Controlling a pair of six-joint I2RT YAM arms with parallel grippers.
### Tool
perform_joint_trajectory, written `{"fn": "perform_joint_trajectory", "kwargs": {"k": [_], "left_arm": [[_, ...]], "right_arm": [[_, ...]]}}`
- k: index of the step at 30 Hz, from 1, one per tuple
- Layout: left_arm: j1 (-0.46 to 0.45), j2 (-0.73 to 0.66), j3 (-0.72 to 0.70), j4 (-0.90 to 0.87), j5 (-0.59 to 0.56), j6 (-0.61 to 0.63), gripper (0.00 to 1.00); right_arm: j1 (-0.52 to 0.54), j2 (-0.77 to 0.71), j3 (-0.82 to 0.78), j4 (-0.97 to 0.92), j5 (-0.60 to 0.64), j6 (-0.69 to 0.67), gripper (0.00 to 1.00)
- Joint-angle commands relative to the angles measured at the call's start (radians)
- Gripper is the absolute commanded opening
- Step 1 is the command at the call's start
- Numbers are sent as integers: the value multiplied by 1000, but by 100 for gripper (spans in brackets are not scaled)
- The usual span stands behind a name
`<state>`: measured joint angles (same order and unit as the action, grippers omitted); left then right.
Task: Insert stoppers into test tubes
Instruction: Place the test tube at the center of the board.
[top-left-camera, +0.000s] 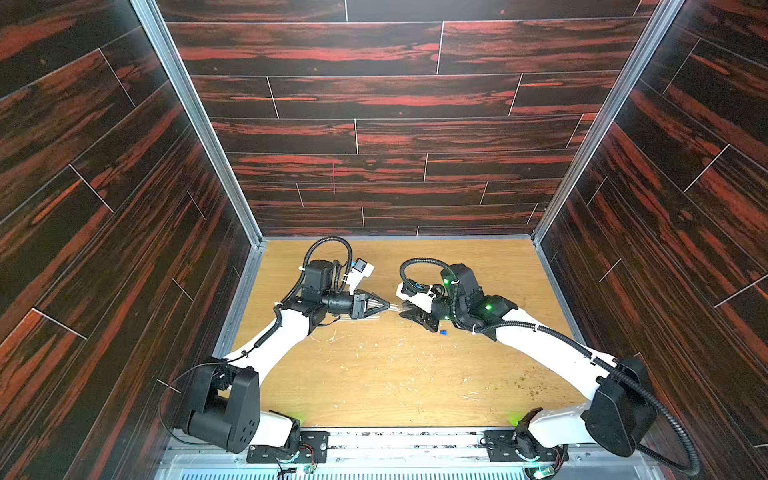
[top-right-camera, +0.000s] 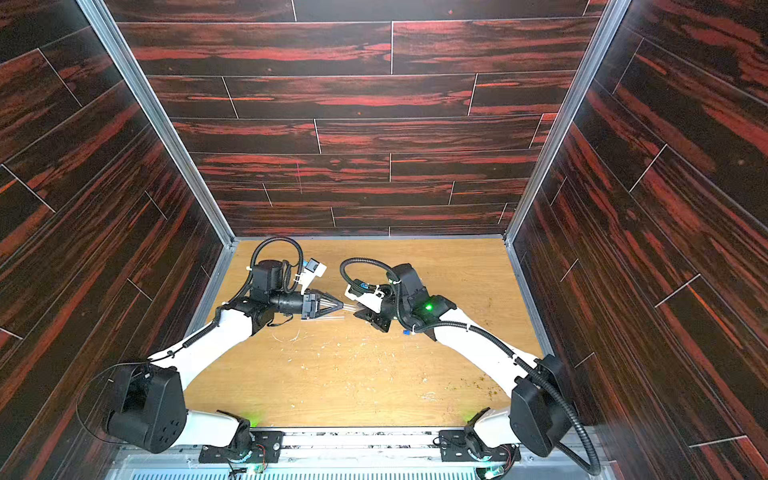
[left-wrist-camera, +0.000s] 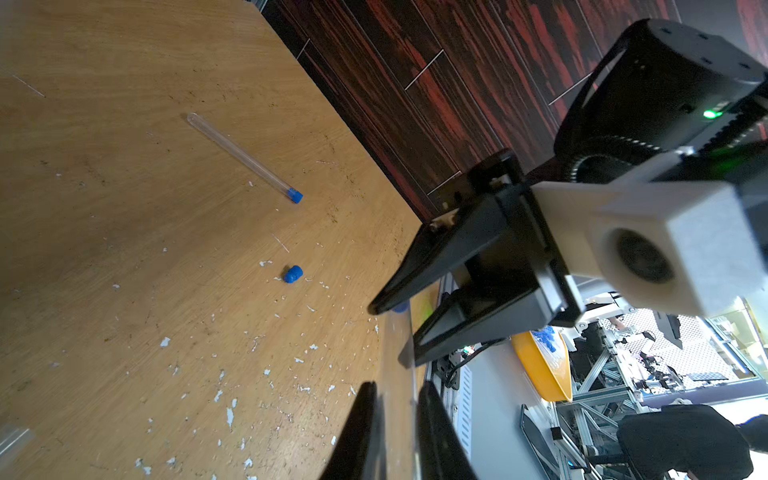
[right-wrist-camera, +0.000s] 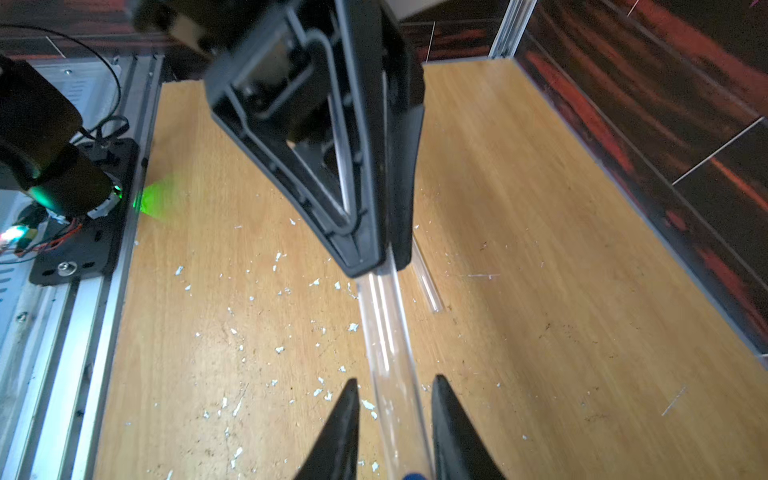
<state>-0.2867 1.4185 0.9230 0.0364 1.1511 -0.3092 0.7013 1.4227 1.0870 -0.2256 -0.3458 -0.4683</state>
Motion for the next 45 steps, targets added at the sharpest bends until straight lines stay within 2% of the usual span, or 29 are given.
{"fn": "perform_joint_trajectory", "kwargs": {"k": [1,6,9,11,13,14,16,19,23,25,32,37,40,45], "left_arm": [[-3,-23,36,9,23,28,0],[-2,-23,36,7,27,28,0],[-2,-24,35,6,25,29,0],[-2,-25,36,6,20,31,1],[-3,-28,36,-3,1,36,22],[1,-30,36,-14,-13,45,36],[11,-39,27,-23,-41,58,55],[46,-63,9,-19,-74,75,71],[108,-92,6,-53,-115,137,86],[138,-101,26,-153,-159,246,87],[173,-112,86,-563,-359,769,88],[173,-106,72,-681,-574,1005,87],[173,-102,51,-695,-638,1081,87],[173,-99,7,-690,-673,1125,86]], "right_arm": [[7,30,25,-26,-10,-18,31],[7,38,29,-30,20,-18,26],[7,38,30,-30,26,-16,14],[7,38,31,-30,43,-15,10],[7,35,28,-34,49,-13,10],[6,32,26,-36,50,-10,10],[5,24,16,-40,55,1,10],[-9,1,-18,-28,56,34,10],[-79,-43,-101,34,90,164,10],[-122,-51,-129,52,126,246,11],[-245,-54,-225,104,324,407,10],[-368,-14,-253,114,357,519,11],[-389,42,-231,94,387,532,13],[-399,147,-182,90,392,546,14]]}}
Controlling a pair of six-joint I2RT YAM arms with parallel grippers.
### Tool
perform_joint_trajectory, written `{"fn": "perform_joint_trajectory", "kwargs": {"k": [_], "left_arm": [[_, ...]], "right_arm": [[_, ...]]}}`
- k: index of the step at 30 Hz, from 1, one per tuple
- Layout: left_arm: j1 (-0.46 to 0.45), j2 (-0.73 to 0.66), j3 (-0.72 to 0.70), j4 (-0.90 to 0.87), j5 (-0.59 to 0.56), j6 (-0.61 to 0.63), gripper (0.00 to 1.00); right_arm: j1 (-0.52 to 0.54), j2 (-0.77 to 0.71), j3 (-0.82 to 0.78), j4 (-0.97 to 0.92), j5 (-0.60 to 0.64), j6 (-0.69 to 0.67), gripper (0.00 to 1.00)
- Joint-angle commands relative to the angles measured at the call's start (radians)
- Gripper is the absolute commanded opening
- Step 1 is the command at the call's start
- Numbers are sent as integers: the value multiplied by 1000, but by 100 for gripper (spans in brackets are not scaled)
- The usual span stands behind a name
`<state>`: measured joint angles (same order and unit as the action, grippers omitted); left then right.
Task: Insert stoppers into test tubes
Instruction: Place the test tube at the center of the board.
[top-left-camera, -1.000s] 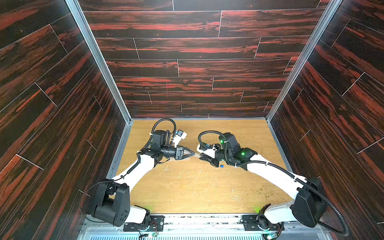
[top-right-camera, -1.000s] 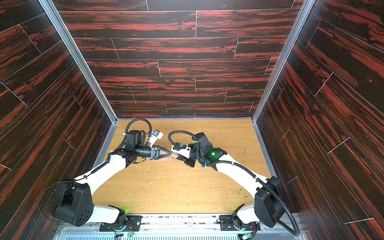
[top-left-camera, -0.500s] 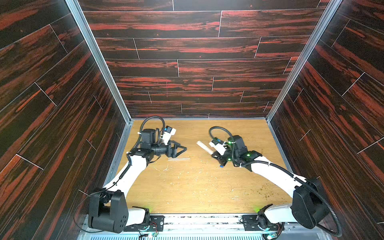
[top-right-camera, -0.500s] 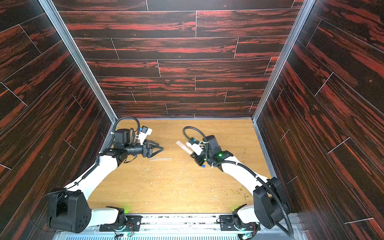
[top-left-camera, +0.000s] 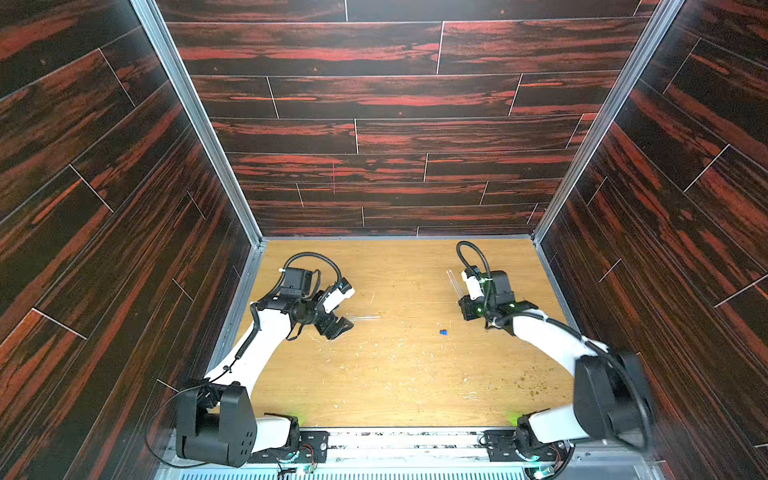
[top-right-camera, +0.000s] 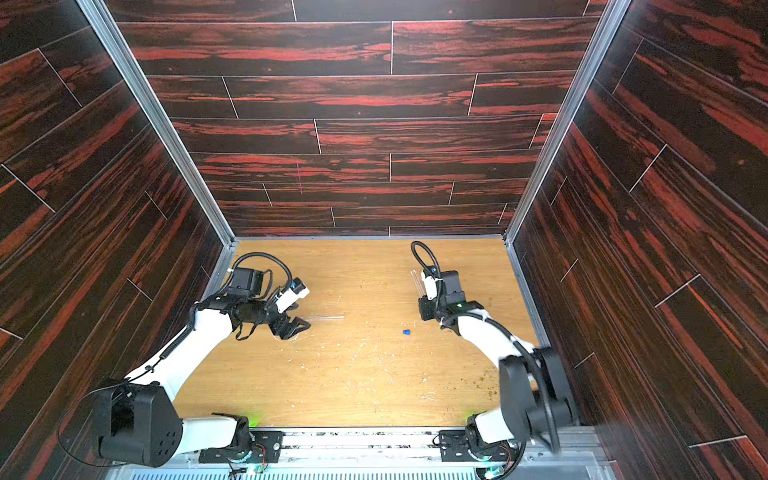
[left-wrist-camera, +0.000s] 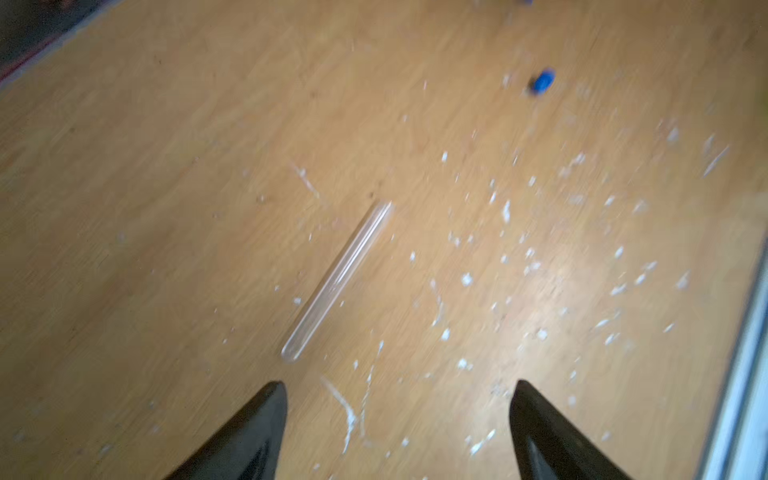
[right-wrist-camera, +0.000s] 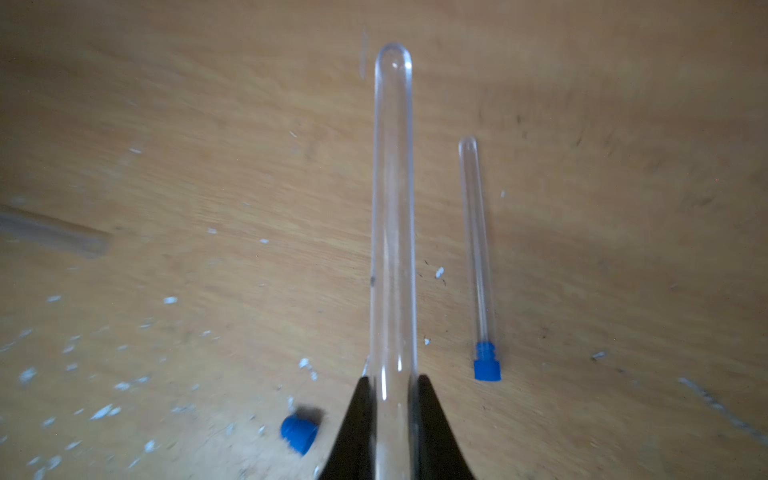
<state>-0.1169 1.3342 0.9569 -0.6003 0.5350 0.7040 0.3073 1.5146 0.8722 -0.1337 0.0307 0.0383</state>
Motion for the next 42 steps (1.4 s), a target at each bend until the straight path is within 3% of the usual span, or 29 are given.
{"fn": "perform_joint_trajectory", "kwargs": {"k": [1,10,20,28,35,42], "left_arm": [[3,-13,-36,-52,-71,124,85],[3,72,-21,-23,-127,145,74],[3,169,69,-93,-90,165,69],[3,168,70,-99,-92,196,74],[-19,262,178,-193,-60,269,74],[-92,360,282,-252,-173,325,72]], "right_arm": [[-7,74,45,-3,15,45,15],[-28,198,118,-30,26,64,21],[-29,150,105,-30,3,81,43],[-23,-64,69,-109,-27,123,55],[-23,-403,-26,-228,-25,164,61],[-28,-592,-19,-303,-37,169,87]]}}
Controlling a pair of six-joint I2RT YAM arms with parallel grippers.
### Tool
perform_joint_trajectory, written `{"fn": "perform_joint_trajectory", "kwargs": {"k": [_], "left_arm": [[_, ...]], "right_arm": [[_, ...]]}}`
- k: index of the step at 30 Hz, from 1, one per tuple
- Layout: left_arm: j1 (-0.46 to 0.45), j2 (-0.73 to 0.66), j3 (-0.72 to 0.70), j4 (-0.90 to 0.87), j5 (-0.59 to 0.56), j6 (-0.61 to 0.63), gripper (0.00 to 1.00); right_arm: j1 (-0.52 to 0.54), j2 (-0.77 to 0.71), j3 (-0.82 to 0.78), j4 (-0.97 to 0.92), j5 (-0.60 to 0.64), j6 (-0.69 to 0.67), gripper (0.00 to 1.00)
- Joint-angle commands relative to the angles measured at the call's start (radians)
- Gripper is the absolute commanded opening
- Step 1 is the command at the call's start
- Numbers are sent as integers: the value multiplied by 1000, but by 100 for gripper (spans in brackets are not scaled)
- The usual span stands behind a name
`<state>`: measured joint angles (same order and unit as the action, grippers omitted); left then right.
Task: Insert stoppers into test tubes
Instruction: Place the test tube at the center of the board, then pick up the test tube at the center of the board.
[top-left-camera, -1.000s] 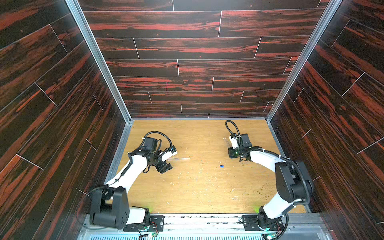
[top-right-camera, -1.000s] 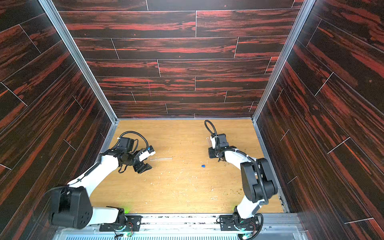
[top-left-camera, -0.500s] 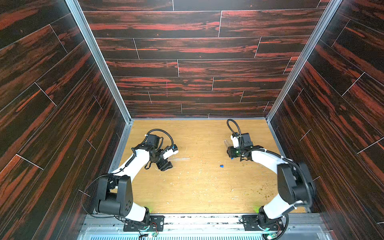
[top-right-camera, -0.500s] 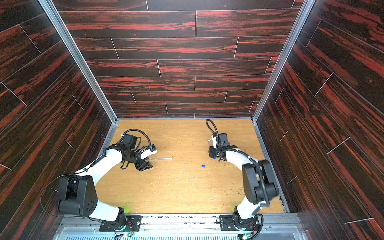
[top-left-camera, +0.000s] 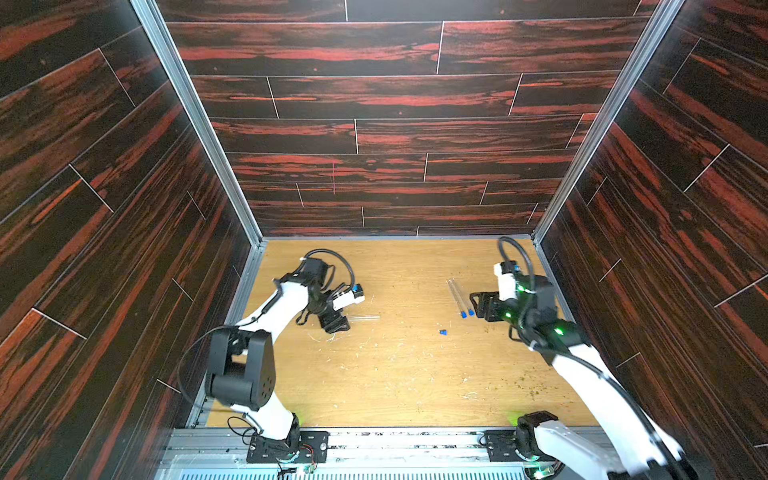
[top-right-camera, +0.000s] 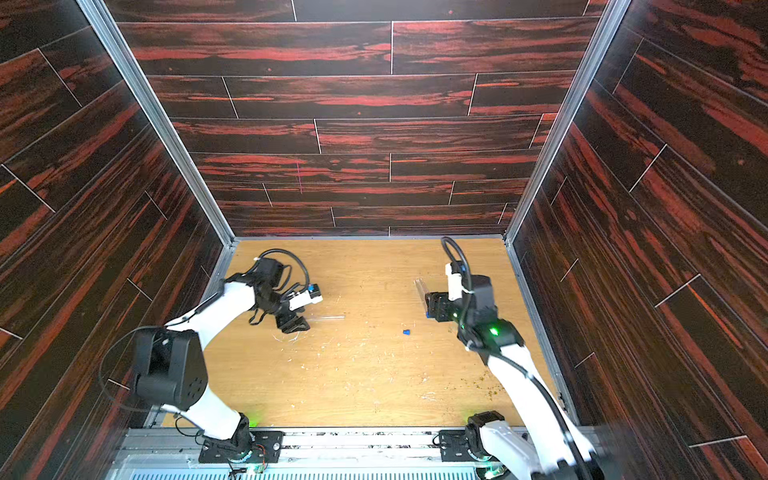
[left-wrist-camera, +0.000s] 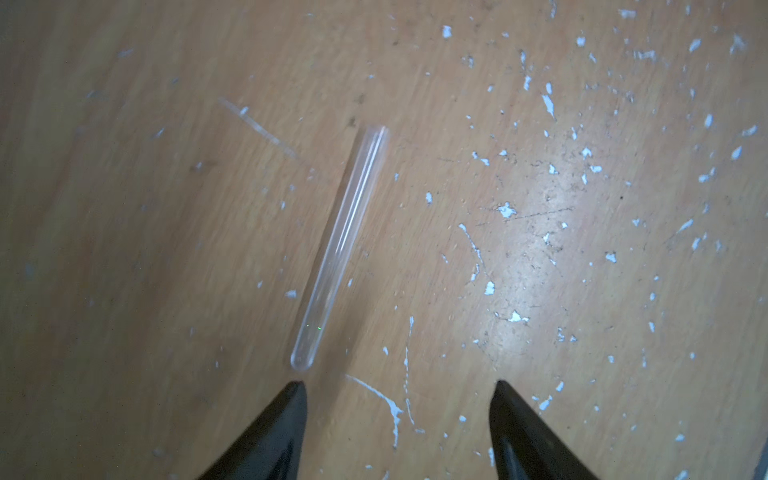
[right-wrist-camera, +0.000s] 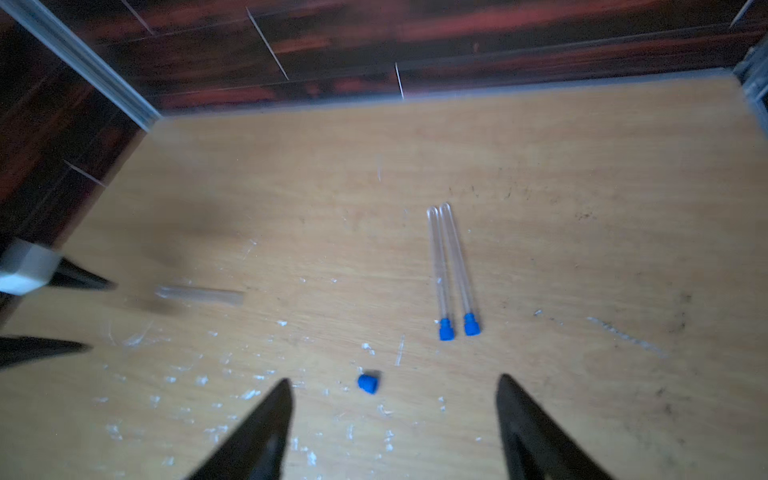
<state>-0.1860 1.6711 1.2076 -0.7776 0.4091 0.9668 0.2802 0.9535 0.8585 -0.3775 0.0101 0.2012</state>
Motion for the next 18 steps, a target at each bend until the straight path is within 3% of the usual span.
{"fn": "perform_joint_trajectory", "kwargs": {"k": [1,6,11,18], "left_arm": [[-30,40,44,-83,-63,66,71],[-51,141,109,-105,-82,84,68],[-60,203,175,-128,-63,43,64],[-68,259,279,-184,-72,64,65]], "right_arm": [[-1,-45,-7,-50,-24,10,92],[-5,-43,-2,-9,-88,83,94],[-9,54,67,-19,-223,118,94],[-9,49,-52,191,-240,184,94]]}}
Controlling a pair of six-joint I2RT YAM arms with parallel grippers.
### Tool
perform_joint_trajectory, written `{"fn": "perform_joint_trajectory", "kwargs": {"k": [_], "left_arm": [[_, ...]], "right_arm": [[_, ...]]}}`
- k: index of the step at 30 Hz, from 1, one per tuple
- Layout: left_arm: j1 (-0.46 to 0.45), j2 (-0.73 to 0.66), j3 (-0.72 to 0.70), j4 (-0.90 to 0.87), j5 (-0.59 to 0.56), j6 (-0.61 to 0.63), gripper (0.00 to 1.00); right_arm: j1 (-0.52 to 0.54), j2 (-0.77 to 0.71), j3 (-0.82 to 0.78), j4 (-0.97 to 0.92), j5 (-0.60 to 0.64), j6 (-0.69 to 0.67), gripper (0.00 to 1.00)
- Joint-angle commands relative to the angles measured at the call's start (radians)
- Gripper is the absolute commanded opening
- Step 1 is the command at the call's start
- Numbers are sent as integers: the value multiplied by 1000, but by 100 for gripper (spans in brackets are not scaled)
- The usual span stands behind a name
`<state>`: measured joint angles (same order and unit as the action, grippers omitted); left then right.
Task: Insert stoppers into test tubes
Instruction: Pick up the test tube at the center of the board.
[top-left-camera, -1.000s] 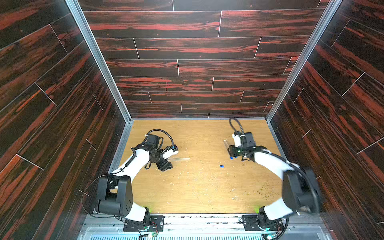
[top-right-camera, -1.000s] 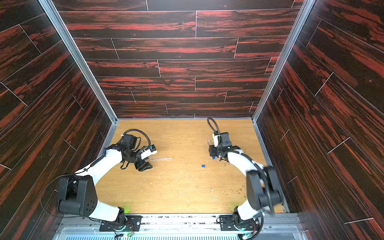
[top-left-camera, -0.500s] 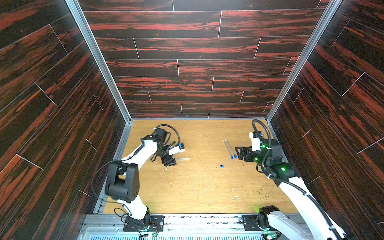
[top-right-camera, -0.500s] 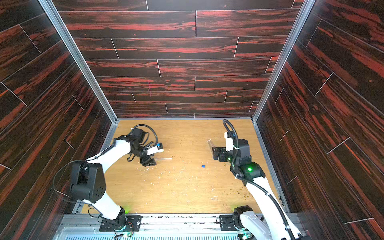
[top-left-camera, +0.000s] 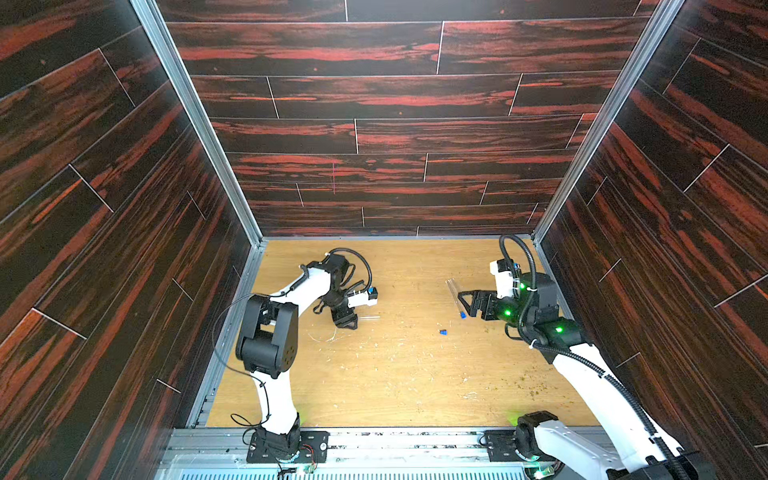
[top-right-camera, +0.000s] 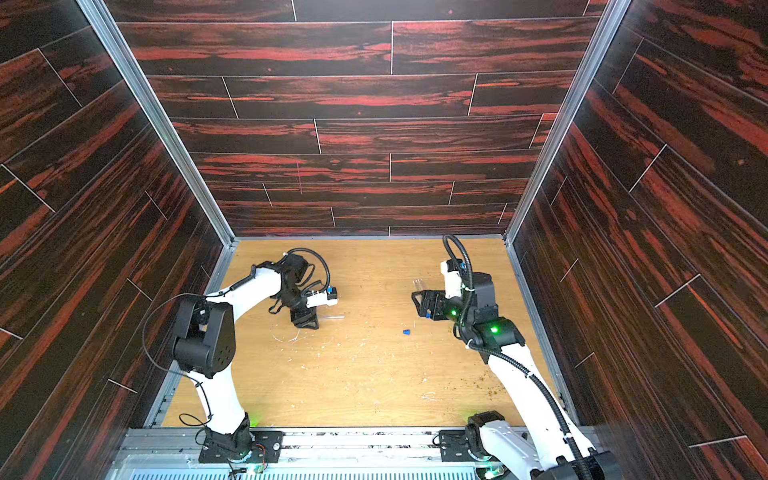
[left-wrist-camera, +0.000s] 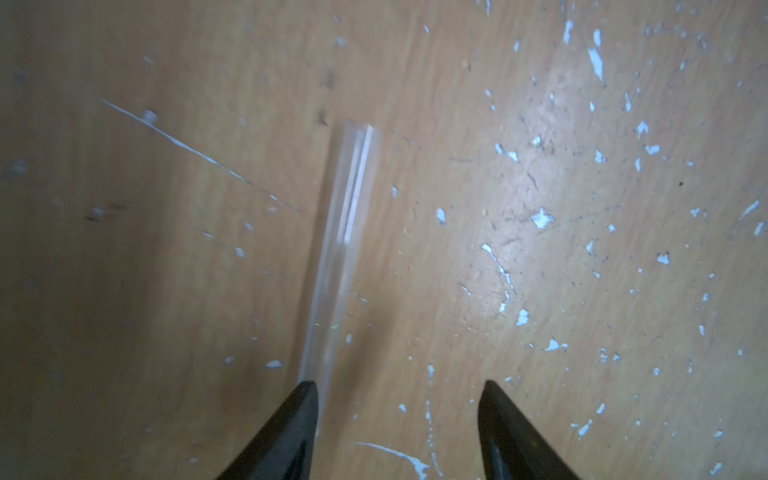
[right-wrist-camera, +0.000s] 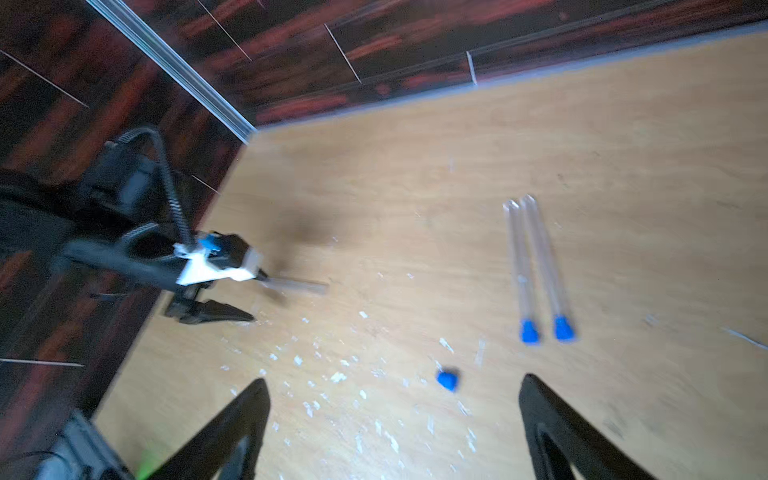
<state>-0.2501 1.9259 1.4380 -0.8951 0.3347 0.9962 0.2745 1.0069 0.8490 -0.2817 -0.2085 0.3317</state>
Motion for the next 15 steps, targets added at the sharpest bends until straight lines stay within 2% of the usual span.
{"fn": "perform_joint_trajectory", "kwargs": {"k": [1,7,10,15], "left_arm": [[-4,3,55,-70,-8,46,65],[-5,16,21,-11,-16,73,66],[-4,54,67,-60,-23,76,66],[-14,57,36,-48,-39,104,65]], "right_arm": [[-3,3,-45,101,-21,59,94],[-2,74,-1,17,-35,64,94],[-1,96,27,23,-96,67,94],[-1,109,26,40,-132,81,92]]}}
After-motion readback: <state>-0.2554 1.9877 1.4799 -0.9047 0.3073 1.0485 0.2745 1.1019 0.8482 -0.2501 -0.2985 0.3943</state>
